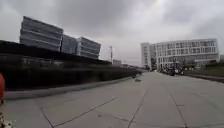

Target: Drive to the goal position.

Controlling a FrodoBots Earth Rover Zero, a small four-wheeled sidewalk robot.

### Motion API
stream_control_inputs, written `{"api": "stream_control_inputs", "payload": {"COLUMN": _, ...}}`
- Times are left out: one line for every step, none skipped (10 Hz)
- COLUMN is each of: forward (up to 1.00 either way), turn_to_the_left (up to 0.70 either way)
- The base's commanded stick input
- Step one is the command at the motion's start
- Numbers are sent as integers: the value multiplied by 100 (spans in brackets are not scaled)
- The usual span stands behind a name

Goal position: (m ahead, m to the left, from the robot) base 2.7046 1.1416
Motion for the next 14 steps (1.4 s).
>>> {"api": "stream_control_inputs", "payload": {"forward": 0, "turn_to_the_left": -70}}
{"api": "stream_control_inputs", "payload": {"forward": 0, "turn_to_the_left": -70}}
{"api": "stream_control_inputs", "payload": {"forward": 0, "turn_to_the_left": -70}}
{"api": "stream_control_inputs", "payload": {"forward": 0, "turn_to_the_left": -70}}
{"api": "stream_control_inputs", "payload": {"forward": 0, "turn_to_the_left": -70}}
{"api": "stream_control_inputs", "payload": {"forward": 0, "turn_to_the_left": -70}}
{"api": "stream_control_inputs", "payload": {"forward": 0, "turn_to_the_left": -70}}
{"api": "stream_control_inputs", "payload": {"forward": 0, "turn_to_the_left": -70}}
{"api": "stream_control_inputs", "payload": {"forward": 0, "turn_to_the_left": -70}}
{"api": "stream_control_inputs", "payload": {"forward": 0, "turn_to_the_left": -70}}
{"api": "stream_control_inputs", "payload": {"forward": 0, "turn_to_the_left": -70}}
{"api": "stream_control_inputs", "payload": {"forward": 0, "turn_to_the_left": -70}}
{"api": "stream_control_inputs", "payload": {"forward": 0, "turn_to_the_left": -70}}
{"api": "stream_control_inputs", "payload": {"forward": 0, "turn_to_the_left": -70}}
